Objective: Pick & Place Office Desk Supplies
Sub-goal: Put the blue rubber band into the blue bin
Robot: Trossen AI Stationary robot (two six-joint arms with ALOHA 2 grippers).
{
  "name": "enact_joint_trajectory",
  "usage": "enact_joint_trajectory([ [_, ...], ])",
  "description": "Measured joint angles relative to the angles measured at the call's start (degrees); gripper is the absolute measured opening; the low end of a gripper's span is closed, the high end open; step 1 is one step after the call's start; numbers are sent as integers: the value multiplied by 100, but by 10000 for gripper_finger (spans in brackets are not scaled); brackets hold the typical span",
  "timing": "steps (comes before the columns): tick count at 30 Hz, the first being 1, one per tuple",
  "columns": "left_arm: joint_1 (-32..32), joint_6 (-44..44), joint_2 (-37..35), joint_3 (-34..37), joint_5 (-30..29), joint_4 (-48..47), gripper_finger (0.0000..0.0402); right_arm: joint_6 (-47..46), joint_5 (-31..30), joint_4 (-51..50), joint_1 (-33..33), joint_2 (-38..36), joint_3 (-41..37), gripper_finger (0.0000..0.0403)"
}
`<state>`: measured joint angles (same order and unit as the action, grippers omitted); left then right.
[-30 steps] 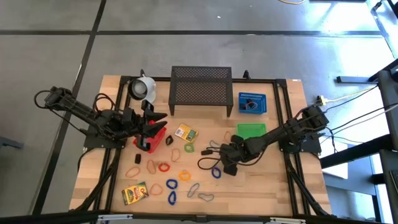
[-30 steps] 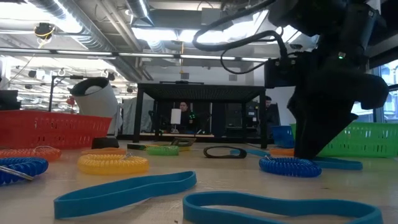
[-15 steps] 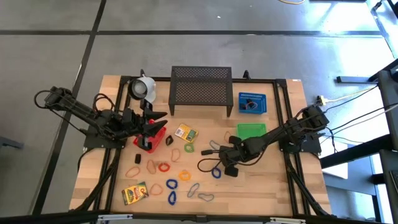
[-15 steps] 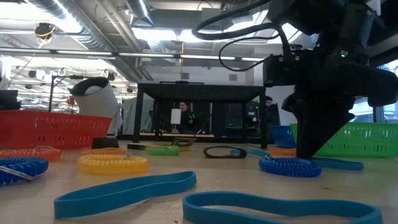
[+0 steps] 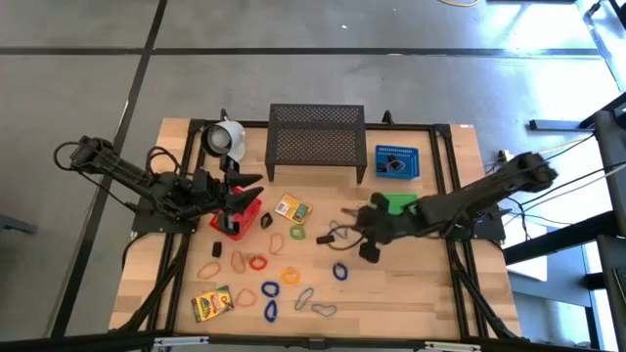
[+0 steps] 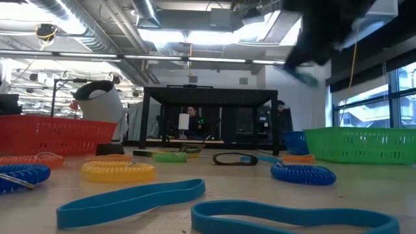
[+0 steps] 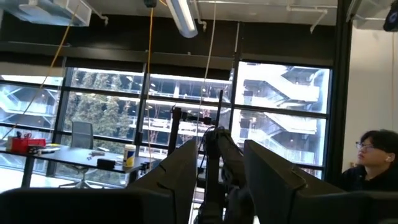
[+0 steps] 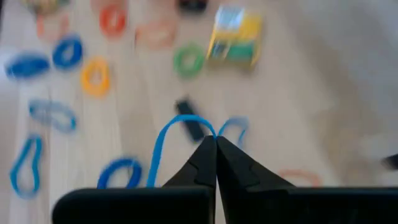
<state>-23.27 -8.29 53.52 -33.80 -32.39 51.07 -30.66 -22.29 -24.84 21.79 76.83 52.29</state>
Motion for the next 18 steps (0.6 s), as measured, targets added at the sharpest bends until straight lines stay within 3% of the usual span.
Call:
enact_joint_trajectory([
  [4, 43, -19, -2, 0, -121, 50, 127, 109, -499, -122, -138, -749, 9, 3],
  [9, 172, -356, -4, 0, -168, 190, 127, -118, -766, -965, -619, -1428, 13, 3],
  [18, 633, -1375, -48, 0, -264, 998, 127, -899, -850, -3042, -2353, -1747, 13, 2],
])
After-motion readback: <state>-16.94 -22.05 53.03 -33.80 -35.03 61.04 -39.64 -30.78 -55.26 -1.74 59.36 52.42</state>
